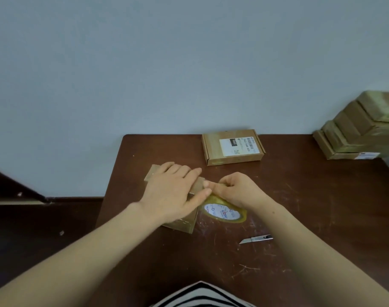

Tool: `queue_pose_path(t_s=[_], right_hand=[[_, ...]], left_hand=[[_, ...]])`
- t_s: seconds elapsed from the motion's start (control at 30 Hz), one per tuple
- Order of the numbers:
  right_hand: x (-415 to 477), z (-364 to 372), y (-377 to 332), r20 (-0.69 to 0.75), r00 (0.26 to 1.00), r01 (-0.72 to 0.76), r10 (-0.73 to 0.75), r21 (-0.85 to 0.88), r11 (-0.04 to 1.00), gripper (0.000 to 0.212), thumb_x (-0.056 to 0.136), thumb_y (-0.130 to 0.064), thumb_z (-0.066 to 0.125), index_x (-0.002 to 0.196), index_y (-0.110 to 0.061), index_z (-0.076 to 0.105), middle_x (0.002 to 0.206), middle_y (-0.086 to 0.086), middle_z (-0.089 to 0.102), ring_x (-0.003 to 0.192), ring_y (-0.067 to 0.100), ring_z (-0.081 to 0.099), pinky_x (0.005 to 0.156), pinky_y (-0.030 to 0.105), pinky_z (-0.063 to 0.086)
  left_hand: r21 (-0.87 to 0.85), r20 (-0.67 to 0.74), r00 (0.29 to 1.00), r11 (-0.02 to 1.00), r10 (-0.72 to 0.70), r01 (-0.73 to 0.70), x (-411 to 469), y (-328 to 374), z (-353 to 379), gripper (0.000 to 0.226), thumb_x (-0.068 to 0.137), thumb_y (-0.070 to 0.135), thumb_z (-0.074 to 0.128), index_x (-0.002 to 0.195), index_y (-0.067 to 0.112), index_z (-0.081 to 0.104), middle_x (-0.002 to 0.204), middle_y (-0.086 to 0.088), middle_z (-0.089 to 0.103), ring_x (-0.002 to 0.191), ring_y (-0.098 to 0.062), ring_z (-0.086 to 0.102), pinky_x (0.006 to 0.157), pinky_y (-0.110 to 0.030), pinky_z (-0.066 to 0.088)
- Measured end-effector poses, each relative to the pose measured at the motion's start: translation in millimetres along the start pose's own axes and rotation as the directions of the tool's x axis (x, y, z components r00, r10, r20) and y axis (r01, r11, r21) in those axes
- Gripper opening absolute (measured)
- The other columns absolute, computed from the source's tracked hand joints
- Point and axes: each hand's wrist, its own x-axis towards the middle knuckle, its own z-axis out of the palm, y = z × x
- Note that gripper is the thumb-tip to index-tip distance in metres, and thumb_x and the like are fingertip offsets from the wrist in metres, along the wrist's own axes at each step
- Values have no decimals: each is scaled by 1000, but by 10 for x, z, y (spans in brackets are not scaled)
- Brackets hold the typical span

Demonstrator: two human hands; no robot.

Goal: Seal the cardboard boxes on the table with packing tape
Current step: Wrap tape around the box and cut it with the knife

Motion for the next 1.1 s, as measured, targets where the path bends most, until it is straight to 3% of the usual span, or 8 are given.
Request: queue_pose_path(t_s=[0.17, 0.33, 0.47, 0.63, 0.73, 0.8, 0.93, 1.1], right_hand=[[-18, -2, -14, -13, 1000, 20, -21, -15, 1000, 57, 74, -72, 57, 63, -15, 57, 55, -2, 52, 51, 12, 49, 55, 27, 40], [-163, -415, -177, 212, 965, 103, -155, 238, 966, 59, 59, -76, 68, 77, -20, 74, 71, -6, 69, 67, 8, 64, 65, 19, 47], [-127, -609, -308, 139, 921, 184, -364, 669, 721, 24, 71, -42, 77, 70, -19, 72, 65, 0, 67, 58, 12, 61, 56, 23, 49], [79, -59, -648, 94, 951, 196, -295, 552, 810, 39, 75, -41, 71, 76, -3, 62, 66, 4, 58, 60, 12, 53, 59, 25, 42], [253, 269, -858, 89, 954, 218, -287, 453, 865, 33, 82, -40, 71, 67, -13, 60, 59, -6, 58, 54, 6, 52, 51, 19, 43], [358, 494, -972, 109, 957, 213, -268, 358, 909, 38, 81, -45, 71, 77, -8, 64, 64, -4, 59, 58, 7, 54, 56, 22, 44], [469, 734, -1065, 133, 968, 171, -213, 273, 947, 39, 78, -49, 73, 74, -11, 63, 68, -2, 59, 64, 10, 55, 63, 28, 47], [452, 608, -919, 271, 945, 103, -186, 293, 951, 51, 79, -47, 73, 88, 3, 67, 70, 6, 65, 72, 15, 62, 75, 34, 51]], left_hand=[[-4, 379, 908, 982, 178, -191, 202, -129, -15, 93, 79, 63, 58, 151, 25, 15, 145, 5, 35, 135, -14, 31, 114, -41, 16], [-394, 240, 967, 919, 81, 21, 214, -282, -114, 61, 64, 39, 84, 116, 39, 52, 107, 24, 55, 101, 0, 47, 86, -2, 23], [-859, 214, 956, 427, -202, 282, -21, -489, -76, 60, 55, 10, 92, 99, 37, 61, 98, 23, 66, 91, 3, 60, 80, -11, 45], [-893, 344, 886, 183, -312, 411, -273, -629, 154, 54, 64, -3, 79, 110, 18, 58, 99, 10, 67, 91, -2, 63, 72, -13, 49], [-890, 431, 810, -334, -397, 309, -351, -730, 277, 34, 74, 18, 49, 104, 15, 65, 88, 1, 72, 81, -10, 67, 64, -21, 52], [-832, 501, 708, -501, -498, 236, -380, -719, 436, 37, 92, 26, 38, 92, 17, 74, 87, -5, 73, 82, -17, 69, 66, -25, 54], [-835, 548, 527, -463, -650, 296, -400, -668, 756, 29, 100, 23, 40, 95, 12, 67, 91, -7, 72, 84, -21, 67, 70, -29, 55], [-875, 480, 524, -424, -703, 232, -444, -691, 896, 22, 92, 9, 49, 86, 12, 70, 80, -3, 74, 79, -19, 67, 71, -30, 54]])
